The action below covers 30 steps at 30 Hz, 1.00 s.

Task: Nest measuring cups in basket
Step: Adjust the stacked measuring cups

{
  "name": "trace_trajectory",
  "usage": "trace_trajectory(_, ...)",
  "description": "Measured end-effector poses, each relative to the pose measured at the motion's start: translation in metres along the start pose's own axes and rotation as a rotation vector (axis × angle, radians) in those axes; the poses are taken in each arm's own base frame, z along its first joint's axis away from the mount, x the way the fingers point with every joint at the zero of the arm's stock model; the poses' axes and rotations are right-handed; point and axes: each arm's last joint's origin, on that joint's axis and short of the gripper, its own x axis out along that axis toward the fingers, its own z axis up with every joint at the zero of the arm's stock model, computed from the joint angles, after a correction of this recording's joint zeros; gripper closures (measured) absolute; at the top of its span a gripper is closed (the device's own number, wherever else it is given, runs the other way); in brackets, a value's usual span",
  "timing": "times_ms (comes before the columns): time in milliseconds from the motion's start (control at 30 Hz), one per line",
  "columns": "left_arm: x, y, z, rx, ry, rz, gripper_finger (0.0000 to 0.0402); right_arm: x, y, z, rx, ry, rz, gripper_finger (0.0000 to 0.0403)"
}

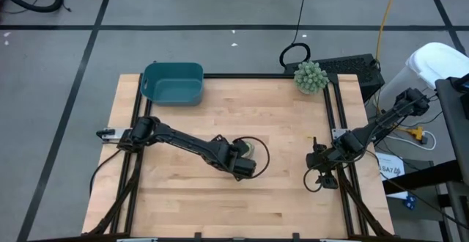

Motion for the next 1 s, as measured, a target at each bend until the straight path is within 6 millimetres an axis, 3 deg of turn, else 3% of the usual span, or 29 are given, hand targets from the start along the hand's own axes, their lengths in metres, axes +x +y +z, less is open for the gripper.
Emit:
trace_trajectory(100, -0.008, -0.004, 0.004, 0.015, -0.014, -0.038, 0.0004, 0.000, 0.000, 0.000, -0.002, 0.000, 0.000, 0.0103)
trace_trajectory(367, -0.067, -0.023, 0.025, 0.089, -0.211, -0.236, 0.0005, 0.000, 0.000, 0.000, -0.003, 0.000, -0.001, 0.0103)
trace_trajectory(500, -0.077, -0.036, 0.023, 0.059, -0.247, -0.348, 0.0022, 0.000, 0.000, 0.000, 0.015, 0.000, -0.001, 0.0103)
trace_trajectory(633, -0.069, -0.040, 0.011, 0.033, -0.190, -0.349, 0.0105, 0.000, 0.000, 0.000, 0.024, 0.001, -0.001, 0.0103)
trace_trajectory(900, -0.043, -0.045, -0.001, 0.024, -0.108, -0.365, 0.0370, 0.000, 0.000, 0.000, 0.048, 0.000, 0.000, 0.0103)
trace_trajectory(1000, -0.032, -0.047, -0.003, -0.014, -0.099, -0.394, 0.0389, 0.000, 0.000, 0.000, 0.050, 0.002, 0.002, 0.0103)
